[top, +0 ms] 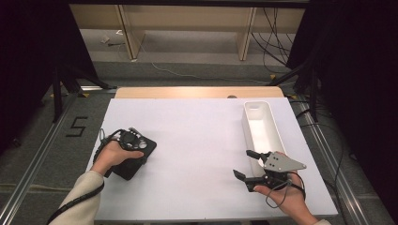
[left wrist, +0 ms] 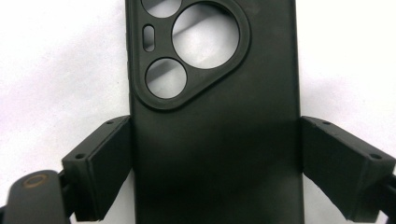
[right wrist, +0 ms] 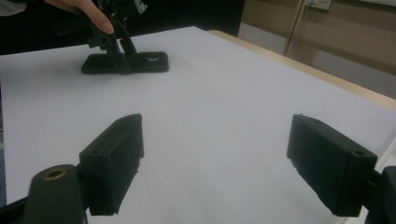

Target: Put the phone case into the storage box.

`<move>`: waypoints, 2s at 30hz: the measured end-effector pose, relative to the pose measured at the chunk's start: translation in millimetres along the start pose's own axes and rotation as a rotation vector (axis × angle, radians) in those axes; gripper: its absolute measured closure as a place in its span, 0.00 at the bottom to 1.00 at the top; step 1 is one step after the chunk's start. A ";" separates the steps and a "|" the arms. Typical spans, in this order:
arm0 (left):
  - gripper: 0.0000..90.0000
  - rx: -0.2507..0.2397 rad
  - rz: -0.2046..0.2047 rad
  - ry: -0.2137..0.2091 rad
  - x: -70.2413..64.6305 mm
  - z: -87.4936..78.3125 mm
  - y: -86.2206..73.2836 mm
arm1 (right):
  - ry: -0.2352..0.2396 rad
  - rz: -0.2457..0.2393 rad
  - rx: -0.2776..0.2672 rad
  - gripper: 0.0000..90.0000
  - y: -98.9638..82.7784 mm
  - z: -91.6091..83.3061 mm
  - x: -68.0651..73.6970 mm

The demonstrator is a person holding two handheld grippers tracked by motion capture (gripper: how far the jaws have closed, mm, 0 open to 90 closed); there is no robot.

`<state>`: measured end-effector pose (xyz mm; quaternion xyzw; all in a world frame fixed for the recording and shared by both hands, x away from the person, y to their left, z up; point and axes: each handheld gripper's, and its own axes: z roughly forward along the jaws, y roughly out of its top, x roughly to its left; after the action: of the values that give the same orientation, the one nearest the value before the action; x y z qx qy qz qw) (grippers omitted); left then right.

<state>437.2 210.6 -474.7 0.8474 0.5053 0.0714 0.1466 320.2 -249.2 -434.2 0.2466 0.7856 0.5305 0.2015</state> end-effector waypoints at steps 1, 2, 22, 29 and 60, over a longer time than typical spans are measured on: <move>0.13 0.001 0.000 0.000 0.1 0.0 0.1 | 0.000 0.000 0.000 0.22 0.0 0.1 0.0; 0.14 0.002 0.000 0.001 0.1 -0.1 0.3 | 0.000 0.000 0.001 0.22 0.1 0.0 0.1; 0.16 0.014 -0.021 0.014 -2.3 -0.9 1.6 | 0.000 -0.001 0.001 0.22 0.2 -0.1 0.4; 0.17 0.010 -0.025 0.019 -2.7 -1.7 0.7 | 0.001 0.001 -0.001 0.22 0.2 -0.4 0.2; 0.17 -0.239 -0.051 0.022 -16.3 -36.0 5.1 | -0.002 0.002 -0.005 0.22 0.8 -0.8 -0.1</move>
<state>423.9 200.4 -438.5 0.8100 0.5160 0.1365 0.2428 319.9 -249.6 -433.1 0.2473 0.7839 0.5325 0.2023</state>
